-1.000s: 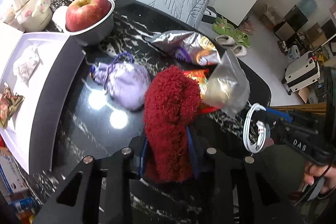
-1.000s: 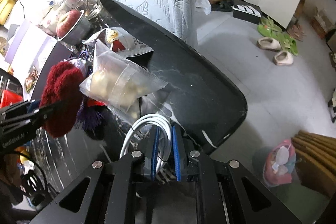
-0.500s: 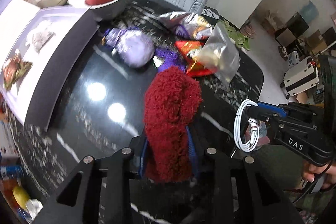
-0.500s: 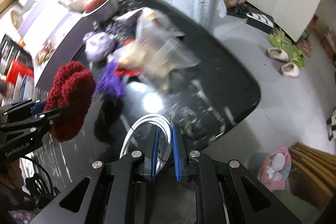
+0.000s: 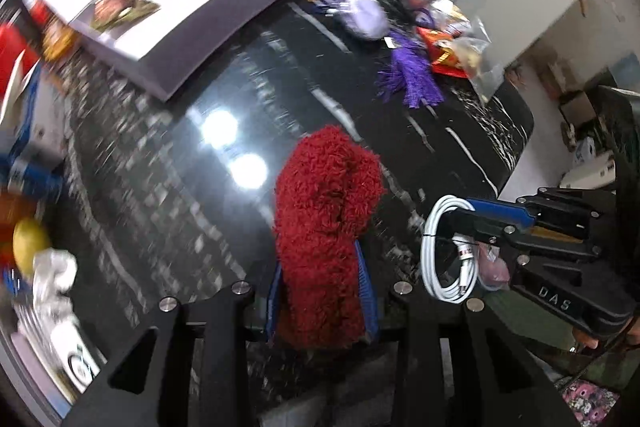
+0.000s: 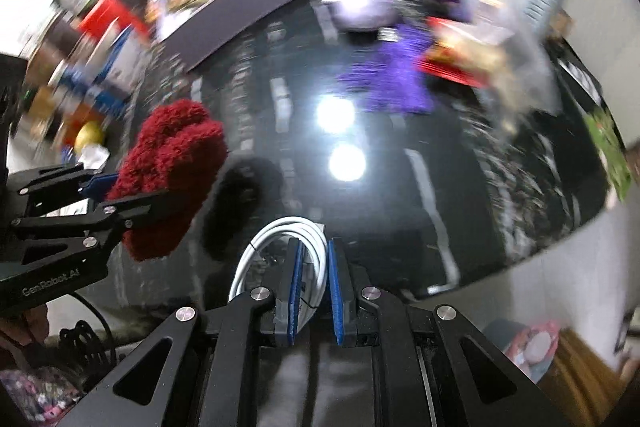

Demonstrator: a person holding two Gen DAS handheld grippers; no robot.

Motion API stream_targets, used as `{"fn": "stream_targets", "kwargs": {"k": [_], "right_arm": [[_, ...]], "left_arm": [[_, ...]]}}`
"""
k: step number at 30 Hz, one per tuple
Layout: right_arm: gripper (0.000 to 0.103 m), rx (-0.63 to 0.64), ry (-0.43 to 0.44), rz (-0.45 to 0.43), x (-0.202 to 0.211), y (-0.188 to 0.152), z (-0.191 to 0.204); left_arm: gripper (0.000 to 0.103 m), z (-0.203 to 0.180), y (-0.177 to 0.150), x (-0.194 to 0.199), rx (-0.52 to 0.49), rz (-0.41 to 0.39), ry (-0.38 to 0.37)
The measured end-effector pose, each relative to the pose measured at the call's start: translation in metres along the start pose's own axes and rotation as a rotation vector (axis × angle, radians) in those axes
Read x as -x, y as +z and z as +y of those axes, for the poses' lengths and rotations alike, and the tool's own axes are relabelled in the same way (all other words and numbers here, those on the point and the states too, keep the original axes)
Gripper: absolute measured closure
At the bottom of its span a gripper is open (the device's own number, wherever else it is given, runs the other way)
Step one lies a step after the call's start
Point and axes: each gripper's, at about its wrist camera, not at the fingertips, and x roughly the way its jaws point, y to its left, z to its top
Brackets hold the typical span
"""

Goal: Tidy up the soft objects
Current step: 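Lift the red plush and white cable and carry them toward the lilac box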

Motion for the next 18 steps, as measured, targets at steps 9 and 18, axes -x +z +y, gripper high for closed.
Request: {"fn": "stream_targets", "kwargs": {"k": [9, 18], "right_arm": [[0.090, 0.223, 0.065, -0.006, 0.006, 0.021, 0.061], [0.090, 0.382, 0.117, -0.075, 0.037, 0.056, 0.109]], "left_arm": [[0.071, 0.032, -0.031, 0.042, 0.156, -0.084, 0.046], [0.071, 0.057, -0.031, 0.093, 0.258, -0.209, 0.099]]}}
